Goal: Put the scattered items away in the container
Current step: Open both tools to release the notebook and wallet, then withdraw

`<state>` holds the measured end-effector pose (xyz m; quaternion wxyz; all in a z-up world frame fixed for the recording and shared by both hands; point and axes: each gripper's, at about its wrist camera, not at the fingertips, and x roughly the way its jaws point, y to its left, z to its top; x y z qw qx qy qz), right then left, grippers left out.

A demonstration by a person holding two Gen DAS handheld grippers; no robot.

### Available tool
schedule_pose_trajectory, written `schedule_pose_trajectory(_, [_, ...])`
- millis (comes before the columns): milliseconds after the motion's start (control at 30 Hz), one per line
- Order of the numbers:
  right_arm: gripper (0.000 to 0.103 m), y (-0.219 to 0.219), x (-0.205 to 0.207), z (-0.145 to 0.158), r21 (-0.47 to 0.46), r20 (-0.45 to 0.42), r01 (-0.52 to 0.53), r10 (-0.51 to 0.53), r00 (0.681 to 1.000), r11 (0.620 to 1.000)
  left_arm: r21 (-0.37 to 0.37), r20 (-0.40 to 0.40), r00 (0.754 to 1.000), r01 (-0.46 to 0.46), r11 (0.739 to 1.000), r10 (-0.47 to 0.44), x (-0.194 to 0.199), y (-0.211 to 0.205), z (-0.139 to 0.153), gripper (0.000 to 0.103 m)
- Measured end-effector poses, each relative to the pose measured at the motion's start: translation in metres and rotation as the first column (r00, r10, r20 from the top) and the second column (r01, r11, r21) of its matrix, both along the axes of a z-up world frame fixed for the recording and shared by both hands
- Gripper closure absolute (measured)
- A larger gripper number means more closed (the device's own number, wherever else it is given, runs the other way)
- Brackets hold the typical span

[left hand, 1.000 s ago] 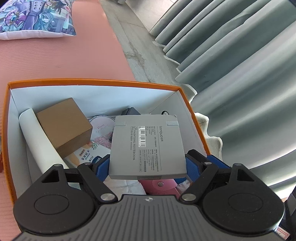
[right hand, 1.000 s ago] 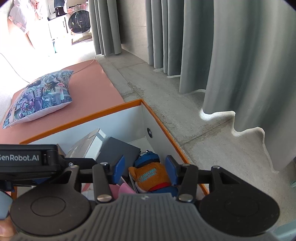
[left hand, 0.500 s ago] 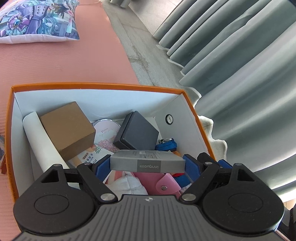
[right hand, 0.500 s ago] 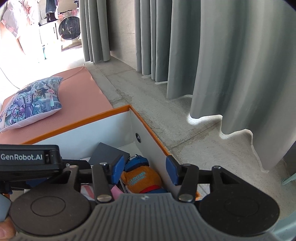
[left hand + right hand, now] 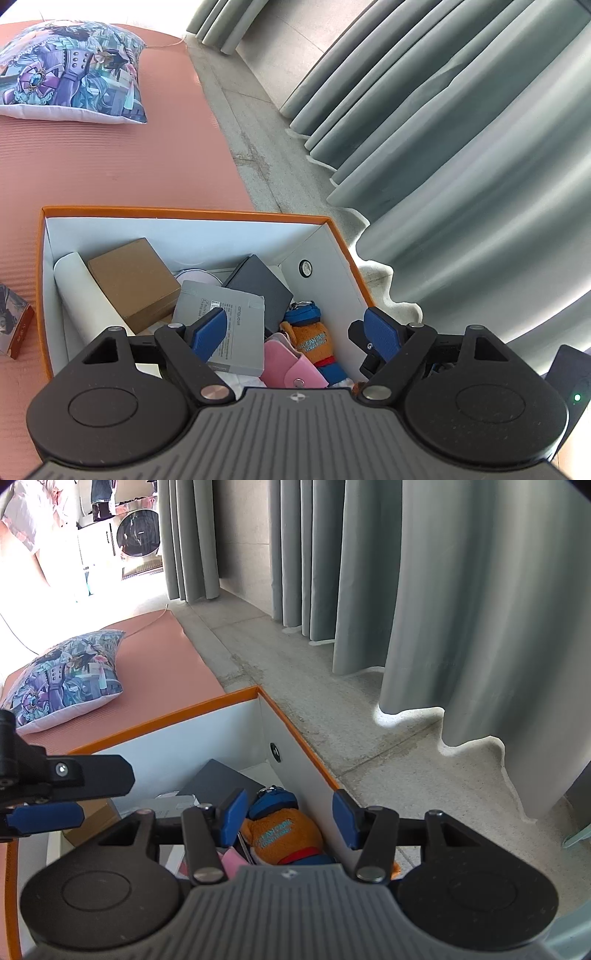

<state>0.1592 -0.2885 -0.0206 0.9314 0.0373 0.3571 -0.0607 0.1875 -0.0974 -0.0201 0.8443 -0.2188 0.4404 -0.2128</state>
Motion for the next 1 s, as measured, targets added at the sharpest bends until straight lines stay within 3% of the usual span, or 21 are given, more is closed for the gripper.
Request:
schedule_pose_trajectory(300, [0.048,0.010,-0.001,0.003,-0.054,0.007,-0.025,0.025,1.000,0.998,0.023,0.055,0.996,-0.067,0.998,0.065,-0.025,0.035,0.014,0.007])
schedule_pose_trajectory(567, [0.050,0.038,-0.007,0.015,-0.139,0.053,-0.157,0.166,0.985,0.978,0.122,0.065,0.991,-0.126,0.985,0.118,-0.043,0.070,0.015,0.008])
schedule_pose_trajectory(800, [0.050,0.081,-0.021,0.026,-0.140,0.106,-0.321,0.337,0.936,0.937,0.185,0.075,0.981,-0.188,0.965,0.177,-0.058,0.104,0.012,0.012])
schedule_pose_trajectory(1000, [0.049,0.128,-0.030,0.029,-0.174,0.118,-0.477,0.499,0.859,0.862,0.225,0.077,0.970,-0.243,0.944,0.231,-0.067,0.134,0.008,0.013])
